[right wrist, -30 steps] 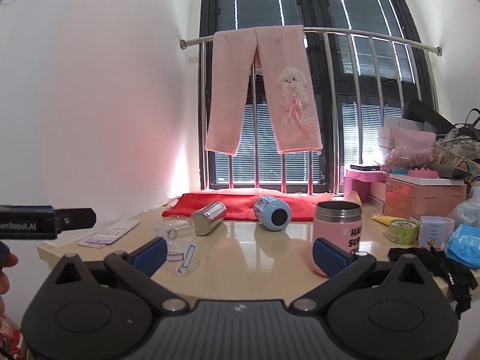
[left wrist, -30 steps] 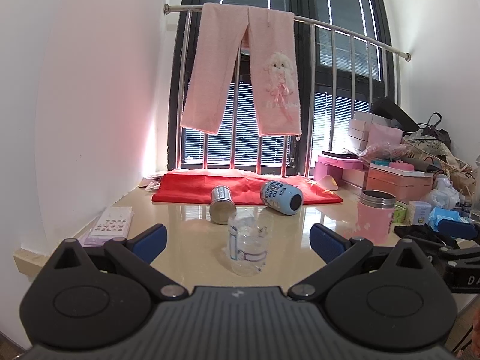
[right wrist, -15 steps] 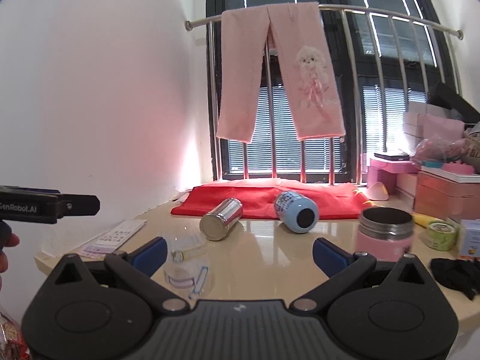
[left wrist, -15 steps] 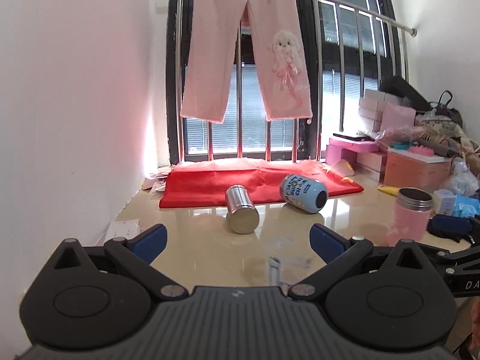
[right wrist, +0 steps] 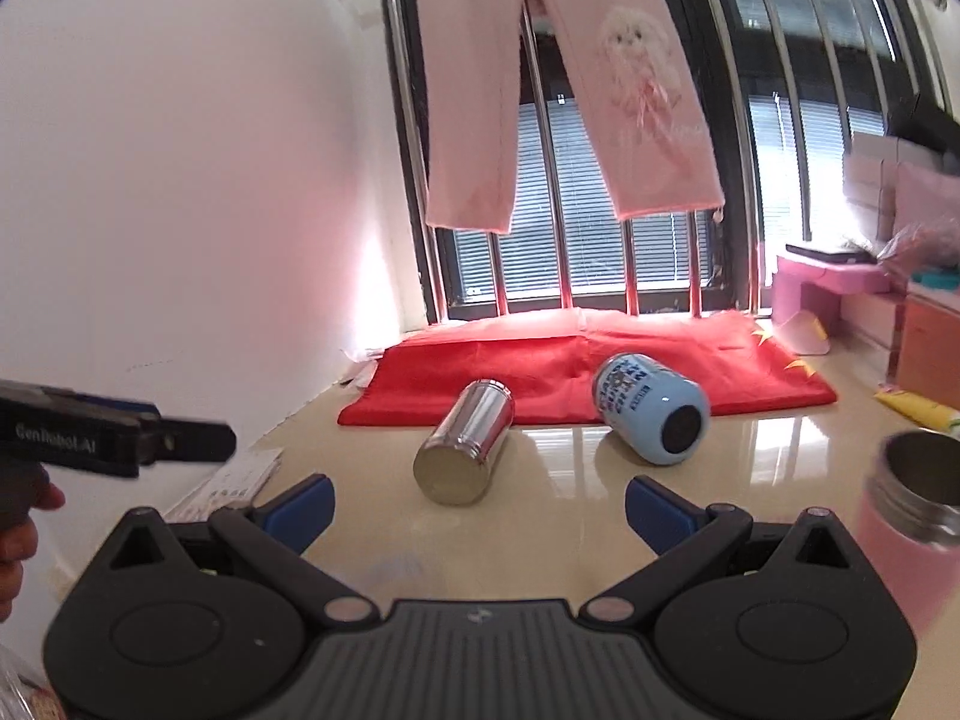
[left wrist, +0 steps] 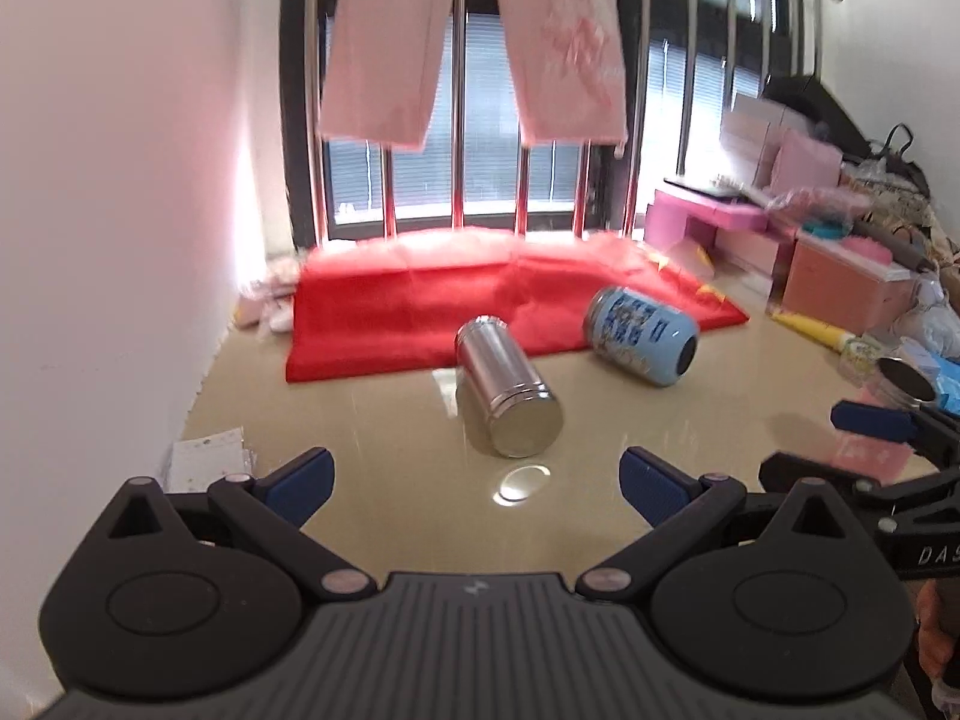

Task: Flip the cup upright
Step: 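Move the left gripper toward the silver bottle lying on its side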

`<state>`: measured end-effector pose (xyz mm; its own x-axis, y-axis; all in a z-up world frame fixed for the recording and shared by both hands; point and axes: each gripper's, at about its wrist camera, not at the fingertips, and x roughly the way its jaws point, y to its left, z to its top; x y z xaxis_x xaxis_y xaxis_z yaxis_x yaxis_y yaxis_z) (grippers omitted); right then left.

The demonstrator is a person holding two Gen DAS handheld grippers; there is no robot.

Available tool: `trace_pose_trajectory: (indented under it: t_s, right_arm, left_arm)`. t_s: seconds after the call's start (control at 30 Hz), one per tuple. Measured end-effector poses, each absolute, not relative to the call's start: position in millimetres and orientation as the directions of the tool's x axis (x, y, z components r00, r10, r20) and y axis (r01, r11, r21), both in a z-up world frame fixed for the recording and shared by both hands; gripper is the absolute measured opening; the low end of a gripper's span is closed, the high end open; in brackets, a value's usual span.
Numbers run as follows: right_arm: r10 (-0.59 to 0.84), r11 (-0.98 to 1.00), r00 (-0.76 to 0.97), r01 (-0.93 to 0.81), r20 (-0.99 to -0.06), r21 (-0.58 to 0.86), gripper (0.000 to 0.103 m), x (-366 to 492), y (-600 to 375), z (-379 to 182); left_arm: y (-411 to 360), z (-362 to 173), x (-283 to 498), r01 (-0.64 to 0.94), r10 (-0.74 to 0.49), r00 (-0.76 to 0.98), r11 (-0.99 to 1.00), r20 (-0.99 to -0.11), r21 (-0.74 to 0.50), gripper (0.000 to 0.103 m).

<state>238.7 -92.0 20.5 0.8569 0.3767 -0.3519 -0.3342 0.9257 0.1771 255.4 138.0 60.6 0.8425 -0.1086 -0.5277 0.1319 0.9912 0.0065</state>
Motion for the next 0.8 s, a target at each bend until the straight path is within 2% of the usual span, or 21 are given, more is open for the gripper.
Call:
trace_pose_trajectory:
  t_s: [0.23, 0.5, 0.63, 0.8]
  right_arm:
    - [0.354, 0.935, 0.785, -0.286, -0.508, 0.21, 0.103, 311.9, -61.4, 42.0]
    - [0.207, 0.972, 0.688, -0.065, -0.695, 0.225, 0.103, 364.6, -49.5, 66.8]
    - [0.145, 0.973, 0.626, 0.048, -0.766, 0.224, 0.103, 387.4, -43.8, 65.4]
    - [0.086, 0.971, 0.564, 0.138, -0.822, 0.195, 0.103, 404.7, -40.4, 53.5]
  left_arm:
    - [154.2, 89.9, 340.2, 0.164, -0.127, 0.727, 0.986, -0.675, -0.008, 0.103]
    - [157.9, 115.8, 444.8, 0.199, -0.157, 0.515, 0.978, -0.843, -0.06, 0.103]
    - [152.7, 111.0, 483.0, 0.175, -0.158, 0.45, 0.981, -0.879, -0.087, 0.103]
    - [140.8, 88.5, 523.4, 0.159, -0.117, 0.398, 0.986, -0.91, -0.057, 0.103]
